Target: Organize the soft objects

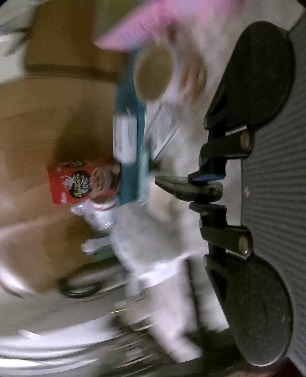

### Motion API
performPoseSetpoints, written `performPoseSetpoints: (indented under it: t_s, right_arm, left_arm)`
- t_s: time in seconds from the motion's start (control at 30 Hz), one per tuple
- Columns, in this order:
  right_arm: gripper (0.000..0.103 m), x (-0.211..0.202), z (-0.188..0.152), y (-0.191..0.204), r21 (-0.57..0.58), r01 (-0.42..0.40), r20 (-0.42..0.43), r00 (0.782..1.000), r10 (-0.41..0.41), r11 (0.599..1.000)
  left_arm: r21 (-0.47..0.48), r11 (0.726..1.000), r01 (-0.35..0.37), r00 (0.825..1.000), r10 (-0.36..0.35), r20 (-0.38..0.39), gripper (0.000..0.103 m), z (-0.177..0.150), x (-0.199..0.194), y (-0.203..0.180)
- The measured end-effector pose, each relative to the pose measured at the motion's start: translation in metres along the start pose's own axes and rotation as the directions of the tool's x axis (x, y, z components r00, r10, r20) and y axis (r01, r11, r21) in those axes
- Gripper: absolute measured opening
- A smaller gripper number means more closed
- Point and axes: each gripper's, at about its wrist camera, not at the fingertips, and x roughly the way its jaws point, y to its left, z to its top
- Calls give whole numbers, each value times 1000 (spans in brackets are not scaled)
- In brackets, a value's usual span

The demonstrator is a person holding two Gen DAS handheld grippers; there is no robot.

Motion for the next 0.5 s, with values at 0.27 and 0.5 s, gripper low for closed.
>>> performPoseSetpoints:
  t_s: [0.27,0.5]
  right_arm:
    - [52,-26,-75,36,-329,65,2,998,-69,942]
    - [61,-27,-72,22,-187,17,35,999,-11,982]
  left_arm:
    - [26,996,87,991,-83,-108,57,-6,3,-27]
    - [76,989,125,972,-107,-209,55,-10,5,-64]
